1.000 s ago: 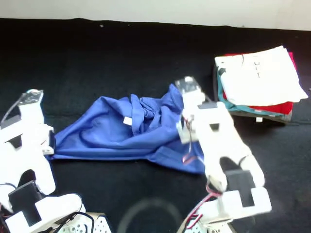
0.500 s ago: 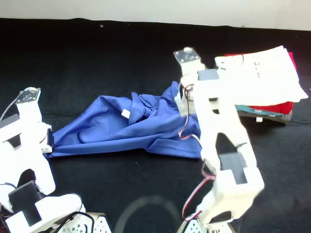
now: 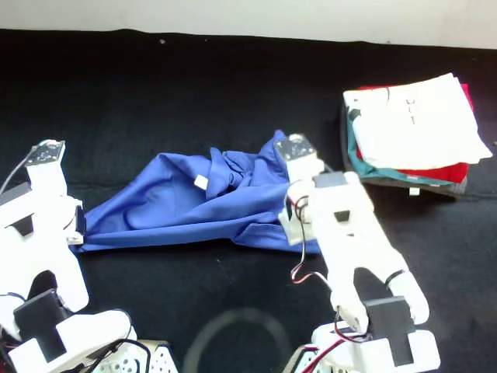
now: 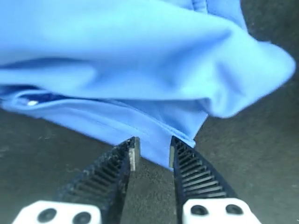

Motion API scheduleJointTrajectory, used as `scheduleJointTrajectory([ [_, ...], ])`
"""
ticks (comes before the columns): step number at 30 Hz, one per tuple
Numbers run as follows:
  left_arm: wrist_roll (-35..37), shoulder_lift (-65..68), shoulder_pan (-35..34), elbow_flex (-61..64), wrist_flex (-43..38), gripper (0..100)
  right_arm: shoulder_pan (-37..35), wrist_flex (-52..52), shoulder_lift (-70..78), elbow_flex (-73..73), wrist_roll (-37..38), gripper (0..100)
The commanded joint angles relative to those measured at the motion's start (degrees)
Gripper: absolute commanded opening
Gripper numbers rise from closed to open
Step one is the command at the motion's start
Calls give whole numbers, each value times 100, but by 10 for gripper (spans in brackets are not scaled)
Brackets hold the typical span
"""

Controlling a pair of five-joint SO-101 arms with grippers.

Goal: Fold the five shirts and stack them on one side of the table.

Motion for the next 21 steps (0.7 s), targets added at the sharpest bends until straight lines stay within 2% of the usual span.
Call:
scheduleJointTrajectory([
  [1,18,-31,13,-31,-62,10,-4,-523,-127,48,-396,115],
  [5,18,-31,13,-31,-62,10,-4,-734,233,-180,-615,115],
  [10,0,-31,4,-31,-62,10,-31,-497,673,-233,-580,115],
  [17,0,-31,4,-66,-62,10,-40,242,-92,-224,-571,111],
  [21,9,-31,13,-48,-193,10,-40,602,-277,-215,-70,111],
])
